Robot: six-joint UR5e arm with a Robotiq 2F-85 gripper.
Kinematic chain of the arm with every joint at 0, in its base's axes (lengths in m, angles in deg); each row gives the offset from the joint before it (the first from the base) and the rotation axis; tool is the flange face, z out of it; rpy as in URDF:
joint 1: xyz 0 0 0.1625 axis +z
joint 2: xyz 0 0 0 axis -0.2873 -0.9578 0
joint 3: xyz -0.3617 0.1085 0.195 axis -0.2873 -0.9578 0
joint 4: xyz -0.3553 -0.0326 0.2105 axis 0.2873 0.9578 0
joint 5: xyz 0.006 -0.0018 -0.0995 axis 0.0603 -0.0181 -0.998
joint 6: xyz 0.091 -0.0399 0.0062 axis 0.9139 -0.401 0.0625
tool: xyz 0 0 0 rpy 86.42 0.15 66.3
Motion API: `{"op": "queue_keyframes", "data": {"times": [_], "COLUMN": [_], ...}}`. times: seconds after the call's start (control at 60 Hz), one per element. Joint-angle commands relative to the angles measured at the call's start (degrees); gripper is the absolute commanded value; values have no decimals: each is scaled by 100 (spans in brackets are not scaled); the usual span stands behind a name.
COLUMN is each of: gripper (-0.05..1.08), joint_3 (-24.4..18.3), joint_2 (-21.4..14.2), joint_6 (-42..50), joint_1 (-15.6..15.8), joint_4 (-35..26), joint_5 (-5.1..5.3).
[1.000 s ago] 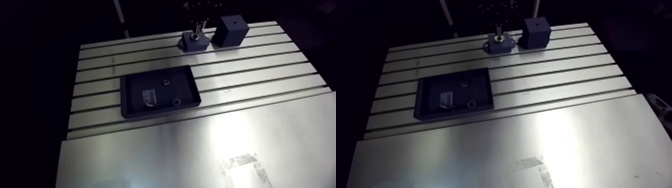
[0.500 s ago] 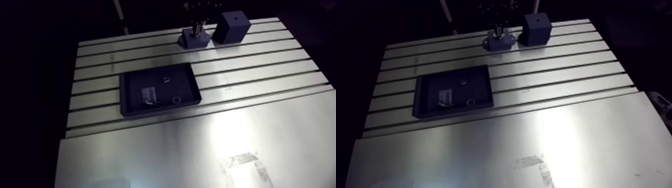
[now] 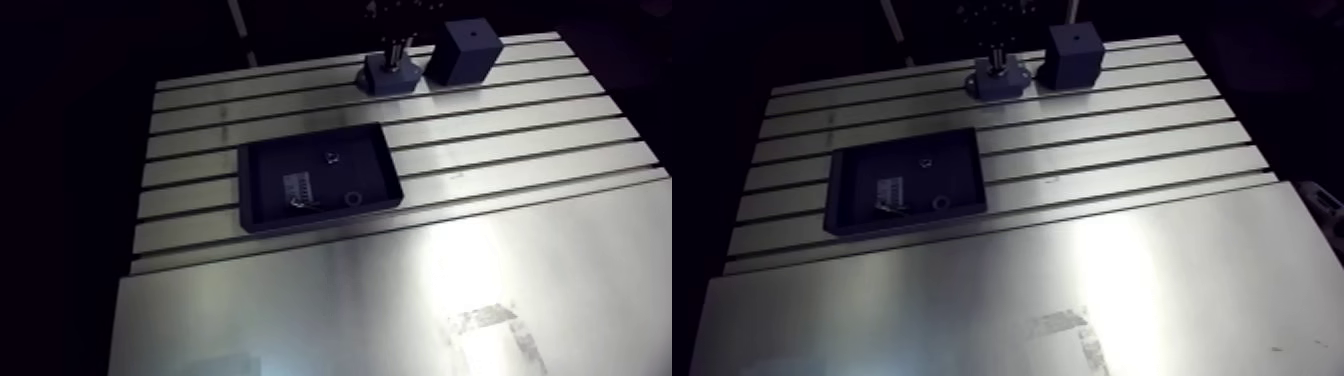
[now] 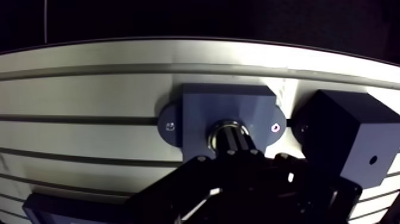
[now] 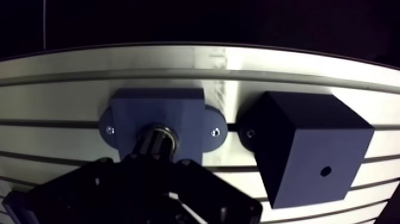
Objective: Pick up the bearing and press it into the housing until flush.
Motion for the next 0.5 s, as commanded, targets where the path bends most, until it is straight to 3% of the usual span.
{"op": "queue_keyframes", "data": {"times": [0.017,0.5], "gripper": [107,108], "joint_3": [10,70], "joint_2": [24,62], "joint_6": [-2,-2], "joint_1": [0,-9], "joint_4": [13,13], "joint_5": [8,-10]}}
